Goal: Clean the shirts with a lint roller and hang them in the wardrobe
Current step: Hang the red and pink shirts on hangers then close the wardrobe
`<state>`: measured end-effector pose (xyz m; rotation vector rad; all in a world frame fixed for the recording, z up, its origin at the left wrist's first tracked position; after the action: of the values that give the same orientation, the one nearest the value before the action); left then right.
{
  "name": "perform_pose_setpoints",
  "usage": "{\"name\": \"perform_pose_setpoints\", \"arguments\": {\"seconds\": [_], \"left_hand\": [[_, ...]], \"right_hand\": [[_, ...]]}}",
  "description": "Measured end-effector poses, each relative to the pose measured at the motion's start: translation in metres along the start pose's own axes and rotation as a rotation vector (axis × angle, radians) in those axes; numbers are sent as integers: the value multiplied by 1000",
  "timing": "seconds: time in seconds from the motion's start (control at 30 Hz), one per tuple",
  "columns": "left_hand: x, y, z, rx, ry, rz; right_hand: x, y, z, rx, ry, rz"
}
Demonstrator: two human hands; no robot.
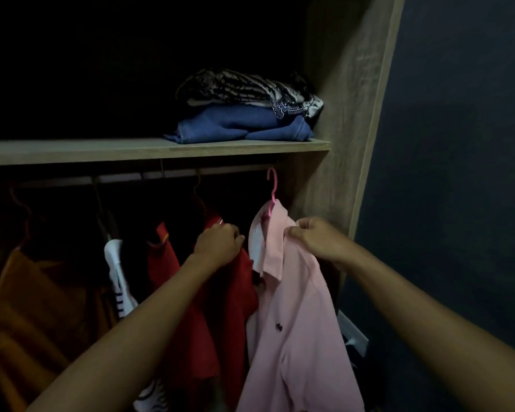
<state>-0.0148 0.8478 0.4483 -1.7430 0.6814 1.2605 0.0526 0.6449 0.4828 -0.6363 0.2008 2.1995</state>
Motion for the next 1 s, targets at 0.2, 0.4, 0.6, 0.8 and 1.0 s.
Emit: {"name": "perform_pose_setpoints", "arguments": {"seconds": [0.2, 0.4, 0.6, 0.8, 1.0], "left_hand": [[-5, -6, 22, -79, 20, -40], [-8, -9, 36, -125, 38, -36], [-9, -3, 37, -114, 36, -30], [-12, 2, 34, -120, 36, -45], [-16, 10, 31, -130, 30, -103]], "right_hand": [[19, -41, 5, -154, 162, -179], [31, -87, 8, -212, 108, -226], [49, -121, -18, -161, 126, -167], [48, -132, -30, -191, 91, -151], [61, -131, -37, -200, -11, -104]]}}
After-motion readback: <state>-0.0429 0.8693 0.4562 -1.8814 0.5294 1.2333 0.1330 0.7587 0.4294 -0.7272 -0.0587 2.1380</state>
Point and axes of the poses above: each hand's wrist, its own y-axis away from the middle knuckle, its own x-axis out of the palm, z = x × y, the point moved 8 cm from there along -y, towards the middle knuckle, and after that the axes turned 8 degrees about -y, right-handed, at the moved point
